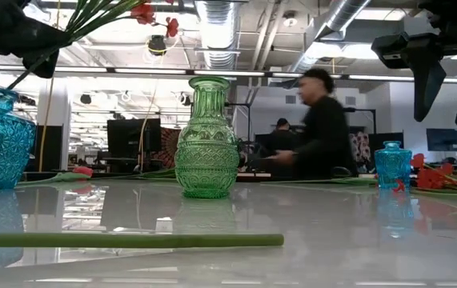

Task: Sort flowers into vase by color
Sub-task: Put the bottom red flowers into the left blue vase

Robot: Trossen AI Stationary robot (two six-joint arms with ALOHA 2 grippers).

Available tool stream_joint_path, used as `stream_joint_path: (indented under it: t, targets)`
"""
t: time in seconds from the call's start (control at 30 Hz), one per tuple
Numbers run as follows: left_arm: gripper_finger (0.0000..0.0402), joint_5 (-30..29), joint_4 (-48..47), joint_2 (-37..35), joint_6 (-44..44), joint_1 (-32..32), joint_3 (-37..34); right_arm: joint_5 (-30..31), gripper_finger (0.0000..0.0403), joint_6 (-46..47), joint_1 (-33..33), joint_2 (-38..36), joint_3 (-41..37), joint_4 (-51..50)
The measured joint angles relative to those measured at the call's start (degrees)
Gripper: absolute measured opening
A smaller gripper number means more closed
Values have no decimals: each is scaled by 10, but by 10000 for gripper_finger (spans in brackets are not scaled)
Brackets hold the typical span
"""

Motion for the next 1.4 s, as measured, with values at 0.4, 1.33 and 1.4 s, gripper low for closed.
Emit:
stream_joint_path:
  t: [0.4,1.33,1.4]
  targets:
    - [2,3,-8,0,13,0,62,4,187,0,-4,0,0,6]
    - [2,24,272,1,270,17,2,17,187,180,-105,0,0,156]
    - [2,43,294,1,277,31,-11,17,187,197,-105,0,0,156]
